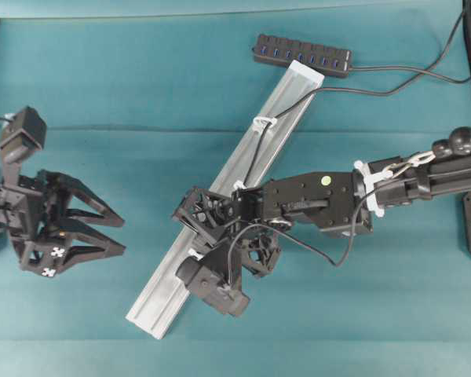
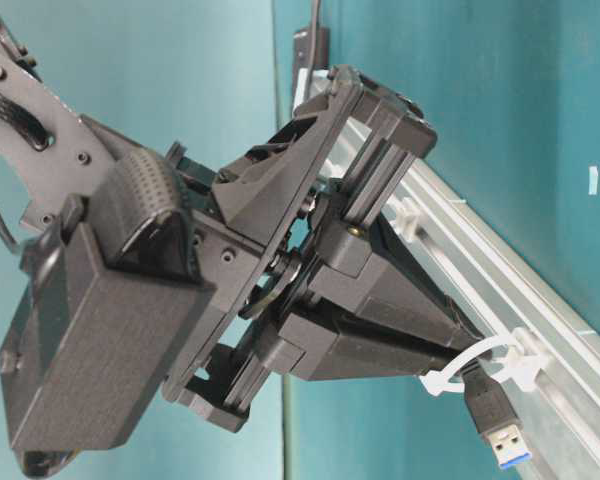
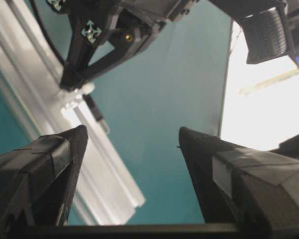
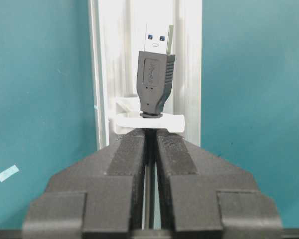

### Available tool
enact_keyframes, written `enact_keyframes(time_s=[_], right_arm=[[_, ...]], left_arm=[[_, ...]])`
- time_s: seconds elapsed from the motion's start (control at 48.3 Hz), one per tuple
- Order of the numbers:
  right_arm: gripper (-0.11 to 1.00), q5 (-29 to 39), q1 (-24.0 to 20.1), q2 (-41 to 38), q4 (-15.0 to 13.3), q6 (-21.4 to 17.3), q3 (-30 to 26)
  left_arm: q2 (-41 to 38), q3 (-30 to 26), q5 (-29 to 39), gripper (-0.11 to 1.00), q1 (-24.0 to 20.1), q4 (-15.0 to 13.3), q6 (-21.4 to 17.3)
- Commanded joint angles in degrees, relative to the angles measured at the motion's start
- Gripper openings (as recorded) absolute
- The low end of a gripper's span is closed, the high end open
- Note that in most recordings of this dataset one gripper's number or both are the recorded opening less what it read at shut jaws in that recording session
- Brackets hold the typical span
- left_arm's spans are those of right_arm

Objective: Pass the USB cable through three rings with both arms.

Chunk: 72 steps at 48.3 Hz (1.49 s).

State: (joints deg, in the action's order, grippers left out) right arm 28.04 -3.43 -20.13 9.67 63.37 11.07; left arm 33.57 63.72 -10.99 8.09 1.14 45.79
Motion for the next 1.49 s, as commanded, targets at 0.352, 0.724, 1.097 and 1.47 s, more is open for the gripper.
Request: enact_keyframes(time_s=[0.352, 0.724, 1.097, 1.47], right_arm=[[0.07, -0.4, 0.7, -0.1, 0.5, -0.2, -0.1], [0.07, -0.4, 1.0, -0.1, 0.6, -0.2, -0.2], [0.07, -1.1, 0.9, 0.0, 2.4, -0.1, 0.0], [0.07, -1.1, 0.7, 0.0, 2.5, -0.1, 0.0]], left_arm=[[-19.4, -2.9, -7.9, 0.84, 0.2, 0.2, 0.2], [-28.0, -7.2, -10.8, 0.82, 0.4, 0.2, 5.9], [-34.0, -10.5, -11.0, 0.78, 0.7, 0.1, 6.4], [-35.2, -11.4, -11.0, 0.77, 0.8, 0.2, 6.4]])
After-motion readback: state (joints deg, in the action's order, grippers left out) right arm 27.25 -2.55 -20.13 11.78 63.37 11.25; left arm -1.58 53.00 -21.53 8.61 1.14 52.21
